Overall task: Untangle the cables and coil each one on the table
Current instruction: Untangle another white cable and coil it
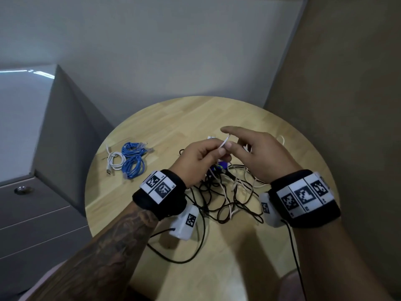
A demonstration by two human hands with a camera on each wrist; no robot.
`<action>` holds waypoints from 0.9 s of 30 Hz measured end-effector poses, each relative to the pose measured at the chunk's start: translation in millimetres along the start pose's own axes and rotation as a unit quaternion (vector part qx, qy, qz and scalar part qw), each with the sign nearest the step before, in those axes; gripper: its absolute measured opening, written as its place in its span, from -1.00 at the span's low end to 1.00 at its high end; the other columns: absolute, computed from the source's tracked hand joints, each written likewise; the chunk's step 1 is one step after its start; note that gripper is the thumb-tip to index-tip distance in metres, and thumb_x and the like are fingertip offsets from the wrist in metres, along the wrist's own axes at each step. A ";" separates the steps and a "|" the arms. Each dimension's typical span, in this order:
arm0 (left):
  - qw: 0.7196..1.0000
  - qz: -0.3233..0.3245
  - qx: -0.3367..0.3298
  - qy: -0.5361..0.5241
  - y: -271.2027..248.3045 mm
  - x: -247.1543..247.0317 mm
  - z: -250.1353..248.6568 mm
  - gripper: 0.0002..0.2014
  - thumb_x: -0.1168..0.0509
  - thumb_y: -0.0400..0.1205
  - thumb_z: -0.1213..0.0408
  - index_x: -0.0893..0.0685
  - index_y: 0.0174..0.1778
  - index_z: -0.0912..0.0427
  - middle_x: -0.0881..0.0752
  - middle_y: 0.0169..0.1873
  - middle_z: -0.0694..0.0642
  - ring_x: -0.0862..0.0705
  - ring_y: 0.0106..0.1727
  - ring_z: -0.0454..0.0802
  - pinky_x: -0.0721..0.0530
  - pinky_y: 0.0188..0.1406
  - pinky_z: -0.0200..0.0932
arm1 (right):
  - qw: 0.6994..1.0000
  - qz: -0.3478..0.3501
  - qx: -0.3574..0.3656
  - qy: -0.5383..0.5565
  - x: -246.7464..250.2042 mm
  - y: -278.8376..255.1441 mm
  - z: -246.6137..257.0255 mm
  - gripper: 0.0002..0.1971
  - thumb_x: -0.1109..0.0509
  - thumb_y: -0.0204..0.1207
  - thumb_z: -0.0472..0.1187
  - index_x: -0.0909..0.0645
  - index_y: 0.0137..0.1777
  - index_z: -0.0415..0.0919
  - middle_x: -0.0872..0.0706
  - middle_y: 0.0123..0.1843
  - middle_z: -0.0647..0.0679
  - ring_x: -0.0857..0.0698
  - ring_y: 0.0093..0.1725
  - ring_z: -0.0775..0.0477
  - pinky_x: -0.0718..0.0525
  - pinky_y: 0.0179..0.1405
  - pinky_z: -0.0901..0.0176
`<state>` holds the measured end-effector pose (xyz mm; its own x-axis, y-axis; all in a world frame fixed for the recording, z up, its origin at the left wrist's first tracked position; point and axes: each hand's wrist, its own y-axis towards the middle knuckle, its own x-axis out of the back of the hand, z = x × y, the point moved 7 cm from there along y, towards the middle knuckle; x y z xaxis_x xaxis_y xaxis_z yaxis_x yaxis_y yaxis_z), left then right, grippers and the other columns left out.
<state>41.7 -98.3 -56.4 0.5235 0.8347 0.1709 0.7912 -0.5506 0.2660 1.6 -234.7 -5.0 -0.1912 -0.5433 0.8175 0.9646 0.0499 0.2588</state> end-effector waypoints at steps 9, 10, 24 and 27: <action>0.996 0.011 0.079 0.045 -2.1 4.9 41.6 -0.82 -0.39 0.59 0.37 -0.75 -0.08 -0.06 -0.81 -0.02 0.06 -0.75 0.09 0.05 -0.64 0.32 0.22 | 0.977 -0.144 0.027 0.157 36.7 -3.6 20.8 -0.85 -0.48 0.62 -0.08 -0.66 -0.19 0.00 -0.56 -0.42 0.09 -0.54 -0.36 0.12 -0.53 -0.28 0.12; 0.994 0.013 0.090 0.060 -2.7 3.7 47.0 -0.86 -0.41 0.58 0.30 -0.77 -0.06 -0.06 -0.82 0.00 0.04 -0.75 0.12 0.08 -0.63 0.31 0.27 | 0.970 -0.157 0.024 0.183 41.9 -3.9 21.5 -0.84 -0.48 0.62 -0.09 -0.65 -0.19 -0.03 -0.55 -0.40 0.10 -0.53 -0.36 0.10 -0.53 -0.29 0.13; 0.999 0.036 0.022 0.030 -18.2 -11.7 -18.7 -0.11 -0.68 0.32 0.12 -0.36 0.52 -0.03 -0.60 0.39 -0.05 -0.57 0.44 -0.12 -0.56 0.43 0.02 | 0.913 -0.057 -0.004 0.404 14.9 -0.7 48.3 -0.78 -0.38 0.70 -0.20 -0.60 -0.21 -0.12 -0.56 -0.43 0.12 -0.52 -0.44 0.17 -0.51 -0.39 0.36; 0.998 0.036 0.044 -0.014 -27.4 -23.4 -18.9 -0.48 -0.54 0.50 0.38 -0.53 0.35 0.25 -0.74 0.10 0.07 -0.75 0.11 -0.14 -0.70 0.14 -0.15 | 0.903 -0.036 -0.006 0.428 -4.3 -1.2 57.9 -0.78 -0.35 0.72 -0.12 -0.56 -0.18 -0.12 -0.53 -0.38 0.00 -0.50 -0.45 0.12 -0.50 -0.43 0.33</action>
<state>1.8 -102.6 -49.7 0.5882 0.7928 0.1599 0.7751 -0.6090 0.1685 -9.3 -183.9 21.0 -0.0479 -0.9938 0.1004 0.9585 -0.0174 0.2846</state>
